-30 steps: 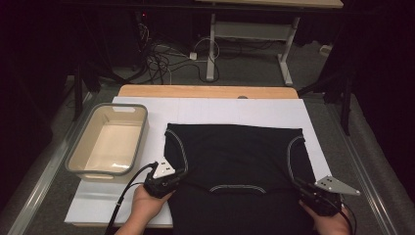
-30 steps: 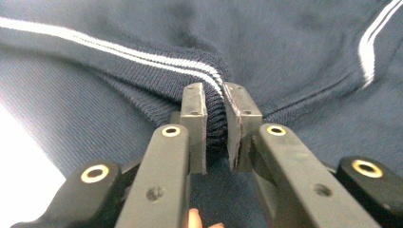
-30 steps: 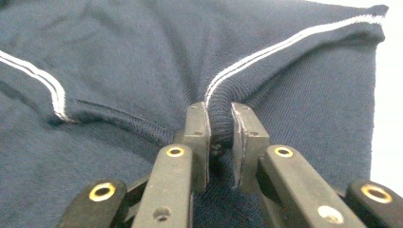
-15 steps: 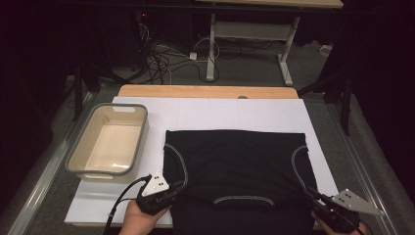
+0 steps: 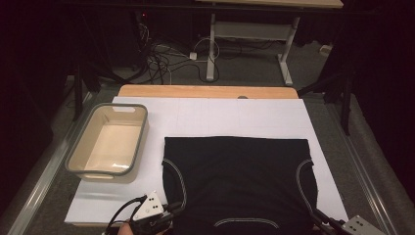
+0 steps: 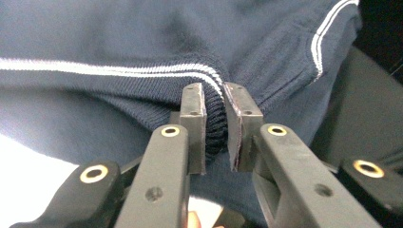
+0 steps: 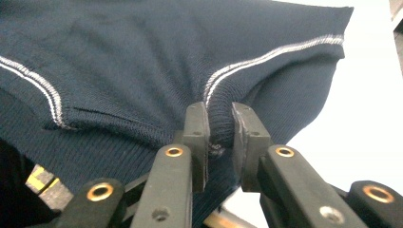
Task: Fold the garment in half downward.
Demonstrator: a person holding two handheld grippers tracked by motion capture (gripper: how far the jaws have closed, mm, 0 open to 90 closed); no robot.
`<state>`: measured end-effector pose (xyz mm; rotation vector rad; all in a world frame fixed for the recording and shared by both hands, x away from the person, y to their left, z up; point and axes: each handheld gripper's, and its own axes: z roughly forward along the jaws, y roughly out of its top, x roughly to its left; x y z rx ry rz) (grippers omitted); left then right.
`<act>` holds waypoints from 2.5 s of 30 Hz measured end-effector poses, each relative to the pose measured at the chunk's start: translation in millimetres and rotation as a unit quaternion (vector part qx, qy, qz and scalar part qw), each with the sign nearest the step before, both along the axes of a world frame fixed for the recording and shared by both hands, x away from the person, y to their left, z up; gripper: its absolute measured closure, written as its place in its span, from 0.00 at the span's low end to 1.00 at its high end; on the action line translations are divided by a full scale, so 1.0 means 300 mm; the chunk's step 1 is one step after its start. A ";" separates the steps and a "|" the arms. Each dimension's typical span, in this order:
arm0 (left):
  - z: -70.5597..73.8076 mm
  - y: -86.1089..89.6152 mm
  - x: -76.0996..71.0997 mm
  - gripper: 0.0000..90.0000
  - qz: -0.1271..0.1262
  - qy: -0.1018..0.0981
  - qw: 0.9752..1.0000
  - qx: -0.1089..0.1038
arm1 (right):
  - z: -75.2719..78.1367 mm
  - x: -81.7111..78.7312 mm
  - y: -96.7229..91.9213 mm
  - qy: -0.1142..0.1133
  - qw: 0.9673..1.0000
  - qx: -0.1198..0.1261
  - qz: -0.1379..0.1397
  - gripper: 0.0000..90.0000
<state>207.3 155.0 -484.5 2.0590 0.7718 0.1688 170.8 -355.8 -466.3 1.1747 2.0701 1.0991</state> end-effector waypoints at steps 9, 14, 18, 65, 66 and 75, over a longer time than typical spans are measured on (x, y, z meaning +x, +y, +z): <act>0.046 -0.079 -0.009 0.55 -0.009 -0.016 1.000 -0.013 | 0.043 0.010 0.101 -0.017 0.999 0.015 0.029 0.57; 0.054 -0.241 -0.020 0.48 -0.068 -0.006 0.998 -0.018 | 0.000 0.033 0.256 0.008 0.995 -0.008 0.097 0.64; -0.013 -0.347 -0.025 0.49 -0.098 0.022 0.995 0.005 | -0.043 0.046 0.331 0.036 0.991 -0.025 0.124 0.58; -0.027 -0.063 0.091 0.26 0.012 -0.016 0.999 -0.029 | -0.055 0.051 0.173 -0.004 0.998 0.007 0.057 0.20; -0.029 -0.053 0.099 0.22 0.018 -0.015 0.999 -0.027 | -0.055 0.054 0.164 -0.007 0.999 0.008 0.054 0.18; -0.040 0.041 0.156 0.07 0.068 -0.006 0.998 -0.019 | -0.065 0.083 0.096 -0.006 1.000 0.019 0.019 0.04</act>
